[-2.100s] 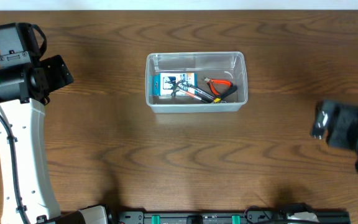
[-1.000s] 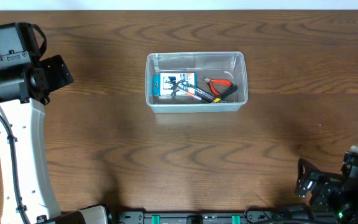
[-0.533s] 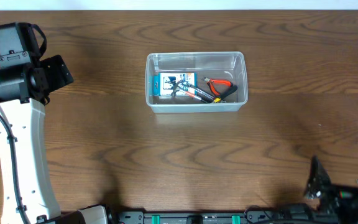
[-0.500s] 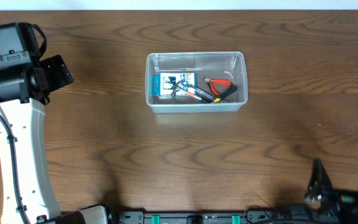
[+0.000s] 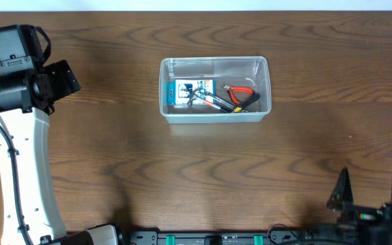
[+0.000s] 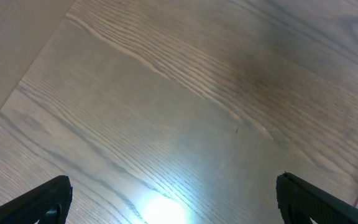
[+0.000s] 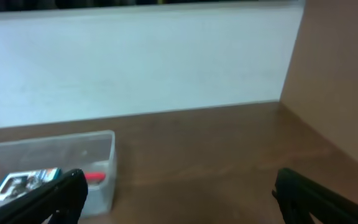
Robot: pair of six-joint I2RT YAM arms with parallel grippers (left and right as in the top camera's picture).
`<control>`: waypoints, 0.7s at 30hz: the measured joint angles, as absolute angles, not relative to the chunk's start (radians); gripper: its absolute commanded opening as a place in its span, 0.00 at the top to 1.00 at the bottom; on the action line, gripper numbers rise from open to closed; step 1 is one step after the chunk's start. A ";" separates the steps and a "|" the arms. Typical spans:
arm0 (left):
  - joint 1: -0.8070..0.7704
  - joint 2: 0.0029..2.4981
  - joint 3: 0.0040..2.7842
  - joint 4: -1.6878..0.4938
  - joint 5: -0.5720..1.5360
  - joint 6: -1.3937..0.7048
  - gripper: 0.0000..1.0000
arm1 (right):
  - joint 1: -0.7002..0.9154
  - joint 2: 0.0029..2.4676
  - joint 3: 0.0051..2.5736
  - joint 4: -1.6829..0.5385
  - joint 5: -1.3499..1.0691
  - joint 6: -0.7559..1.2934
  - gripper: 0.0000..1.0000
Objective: Pack container
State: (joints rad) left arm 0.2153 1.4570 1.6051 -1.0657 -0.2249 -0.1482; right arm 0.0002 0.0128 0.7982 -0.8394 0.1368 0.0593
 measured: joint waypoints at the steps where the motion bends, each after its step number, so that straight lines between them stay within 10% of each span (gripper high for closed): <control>1: 0.215 1.457 1.605 -1.066 -0.225 -0.148 0.02 | 0.000 0.013 0.774 -0.803 0.130 0.051 0.01; 21: 0.215 1.457 1.605 -1.066 -0.225 -0.148 0.02 | 0.006 0.013 0.068 0.023 0.017 0.013 0.01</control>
